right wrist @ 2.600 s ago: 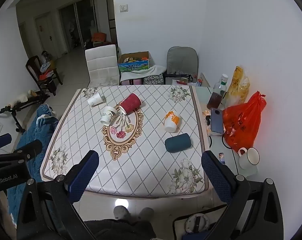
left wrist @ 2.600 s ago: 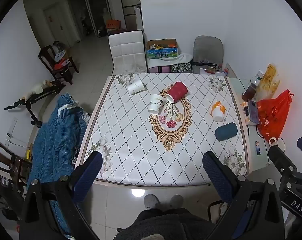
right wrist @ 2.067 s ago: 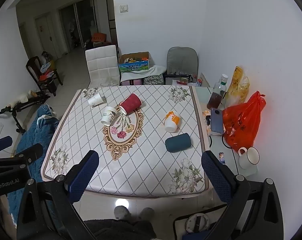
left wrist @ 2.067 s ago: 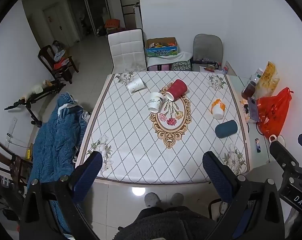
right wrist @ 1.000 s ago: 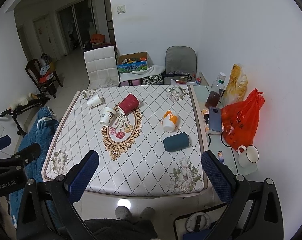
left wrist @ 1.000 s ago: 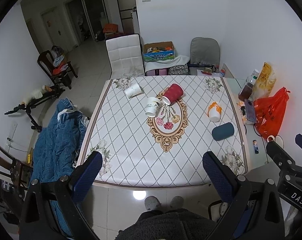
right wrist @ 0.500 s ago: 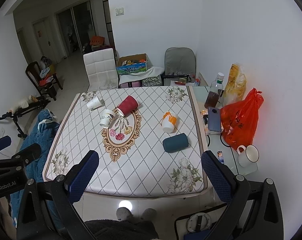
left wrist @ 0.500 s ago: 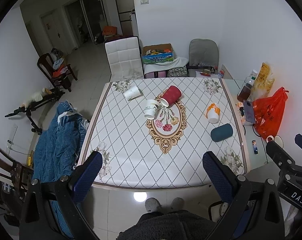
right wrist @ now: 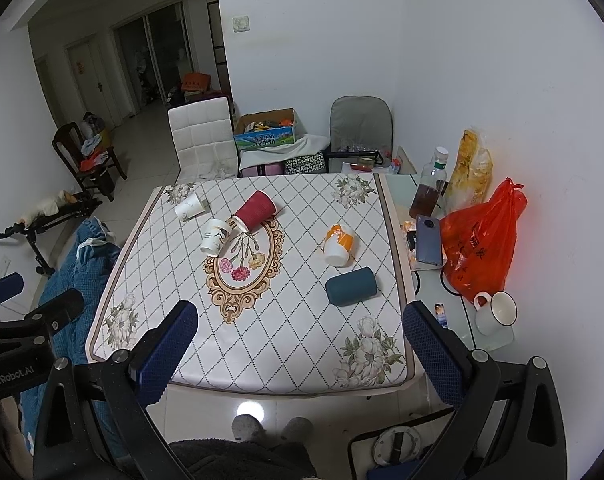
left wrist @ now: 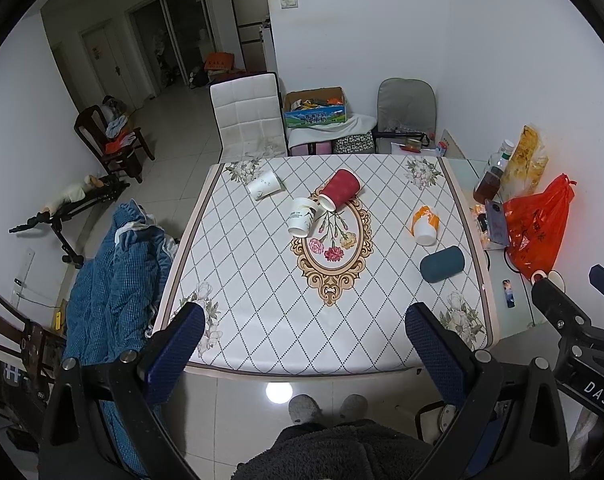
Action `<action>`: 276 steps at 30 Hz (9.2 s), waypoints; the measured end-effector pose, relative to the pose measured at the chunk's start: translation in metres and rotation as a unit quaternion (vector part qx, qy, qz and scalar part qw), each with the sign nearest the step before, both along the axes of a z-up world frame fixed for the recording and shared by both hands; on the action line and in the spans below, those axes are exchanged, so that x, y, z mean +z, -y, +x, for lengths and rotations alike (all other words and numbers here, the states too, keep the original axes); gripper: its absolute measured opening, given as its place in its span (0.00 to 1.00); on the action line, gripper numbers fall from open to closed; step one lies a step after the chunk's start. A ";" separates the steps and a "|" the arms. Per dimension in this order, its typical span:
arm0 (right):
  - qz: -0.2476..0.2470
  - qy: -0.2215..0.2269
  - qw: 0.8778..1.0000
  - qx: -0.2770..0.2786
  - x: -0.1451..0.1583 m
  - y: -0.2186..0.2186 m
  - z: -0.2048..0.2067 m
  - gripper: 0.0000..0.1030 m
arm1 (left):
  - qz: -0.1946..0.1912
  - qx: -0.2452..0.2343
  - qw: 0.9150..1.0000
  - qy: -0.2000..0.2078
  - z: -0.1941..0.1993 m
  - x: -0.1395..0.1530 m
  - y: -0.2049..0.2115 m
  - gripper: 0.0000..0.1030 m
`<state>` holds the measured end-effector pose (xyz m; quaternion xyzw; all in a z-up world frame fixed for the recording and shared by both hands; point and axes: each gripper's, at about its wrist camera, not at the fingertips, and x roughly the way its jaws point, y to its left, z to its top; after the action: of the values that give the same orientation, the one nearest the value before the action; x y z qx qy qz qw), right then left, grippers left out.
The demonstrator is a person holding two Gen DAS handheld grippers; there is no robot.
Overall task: Flip cup upside down
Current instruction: 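Reach the left gripper to the orange-and-white paper cup and close on it, then lift the orange-and-white cup with the left gripper and carry it, then lower the cup onto the table and open the left gripper, then roll the right gripper and close it around the orange-and-white cup, then lift the cup with the right gripper and turn it rim-down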
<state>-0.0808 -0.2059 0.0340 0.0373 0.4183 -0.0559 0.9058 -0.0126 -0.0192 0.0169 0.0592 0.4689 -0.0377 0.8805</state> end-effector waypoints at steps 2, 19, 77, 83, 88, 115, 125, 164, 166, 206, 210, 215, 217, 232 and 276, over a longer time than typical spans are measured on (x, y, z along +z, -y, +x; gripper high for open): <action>0.001 0.000 1.000 0.001 0.002 0.001 0.000 1.00 | 0.000 0.000 1.000 0.000 0.000 0.000 0.000 1.00; 0.012 -0.005 1.000 0.006 0.002 0.001 0.003 1.00 | -0.002 0.009 1.000 -0.007 0.000 -0.005 0.006 1.00; 0.166 -0.345 0.881 -0.277 -0.416 0.193 0.170 1.00 | 0.108 -0.236 0.906 -0.334 0.357 -0.364 0.335 0.99; 0.158 -0.350 0.879 -0.283 -0.418 0.199 0.173 1.00 | 0.120 -0.252 0.898 -0.340 0.354 -0.390 0.347 0.89; 0.152 -0.356 0.876 -0.288 -0.418 0.202 0.176 1.00 | 0.125 -0.263 0.896 -0.334 0.351 -0.403 0.352 0.74; 0.138 -0.331 0.887 -0.290 -0.388 0.193 0.168 1.00 | 0.084 -0.219 0.929 -0.287 0.305 -0.341 0.251 0.70; 0.127 -0.339 0.915 -0.176 -0.375 0.139 0.166 1.00 | 0.062 -0.114 0.934 -0.333 0.255 -0.340 0.155 0.70; 0.077 -0.369 0.925 -0.038 -0.399 0.075 0.187 1.00 | 0.030 -0.002 0.936 -0.352 0.211 -0.394 0.085 0.73; 0.077 -0.368 0.926 -0.040 -0.396 0.074 0.186 1.00 | 0.019 -0.004 0.935 -0.354 0.212 -0.392 0.079 0.77; -0.389 -0.197 0.789 0.432 -0.314 -0.177 0.206 1.00 | -0.007 0.117 0.950 -0.291 0.133 -0.360 -0.137 0.87; -0.573 -0.112 0.565 0.583 -0.340 -0.188 0.156 1.00 | -0.007 0.101 0.952 -0.290 0.133 -0.370 -0.138 0.87; -0.671 -0.051 0.319 0.668 -0.373 -0.170 0.126 1.00 | 0.009 0.079 0.956 -0.282 0.136 -0.380 -0.135 0.87; -0.685 -0.035 0.236 0.688 -0.384 -0.161 0.120 1.00 | 0.013 0.076 0.956 -0.284 0.137 -0.384 -0.134 0.87; -0.652 0.057 -0.059 0.754 -0.434 -0.135 0.140 0.96 | 0.020 0.115 0.942 -0.316 0.141 -0.407 -0.150 0.87; -0.194 -0.536 0.722 0.392 -0.444 -0.154 0.378 0.73 | 0.021 0.146 0.940 -0.309 0.166 -0.388 -0.156 0.87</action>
<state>0.2969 -0.0517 -0.4103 -0.3426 0.7913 0.2136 0.4592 0.1537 0.1367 -0.3710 -0.0063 0.7219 0.0846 0.6868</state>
